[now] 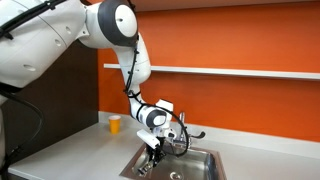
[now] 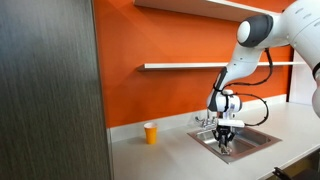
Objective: Put the snack bar in the sink
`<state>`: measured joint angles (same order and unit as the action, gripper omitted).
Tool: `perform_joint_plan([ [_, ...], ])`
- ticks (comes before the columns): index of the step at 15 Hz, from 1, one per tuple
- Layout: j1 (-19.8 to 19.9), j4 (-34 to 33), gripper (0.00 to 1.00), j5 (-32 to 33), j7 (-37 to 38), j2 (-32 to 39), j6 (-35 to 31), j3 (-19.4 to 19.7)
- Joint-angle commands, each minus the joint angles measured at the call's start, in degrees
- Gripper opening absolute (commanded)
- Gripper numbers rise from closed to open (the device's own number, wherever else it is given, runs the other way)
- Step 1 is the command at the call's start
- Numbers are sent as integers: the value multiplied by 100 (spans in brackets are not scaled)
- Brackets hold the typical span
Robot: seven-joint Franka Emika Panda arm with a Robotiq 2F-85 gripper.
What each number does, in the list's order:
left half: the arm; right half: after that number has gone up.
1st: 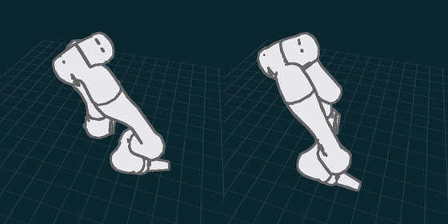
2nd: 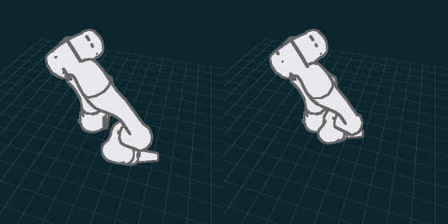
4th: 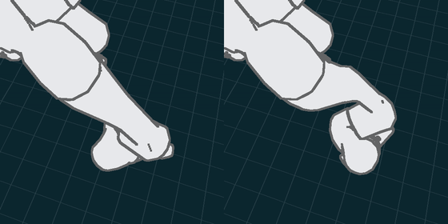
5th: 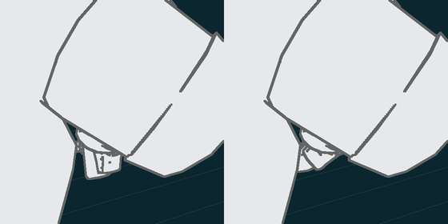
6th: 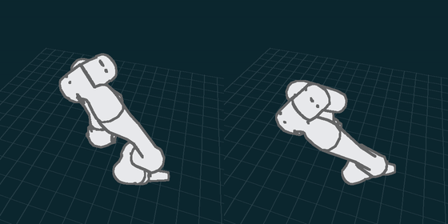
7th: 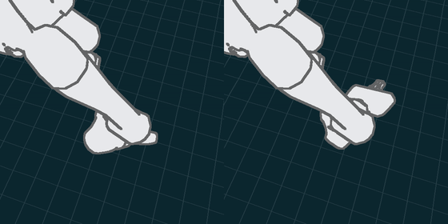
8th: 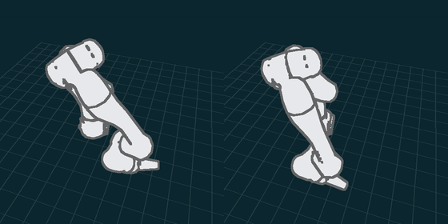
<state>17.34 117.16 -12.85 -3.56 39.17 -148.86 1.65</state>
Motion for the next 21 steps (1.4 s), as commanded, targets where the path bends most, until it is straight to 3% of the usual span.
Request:
perform_joint_plan([
  [1,129,-569,10,-76,-176,425,416,-81],
  [20,215,-1839,10,-7,-71,1530,816,34],
  [21,216,-1865,60,-12,-59,1553,833,37],
])
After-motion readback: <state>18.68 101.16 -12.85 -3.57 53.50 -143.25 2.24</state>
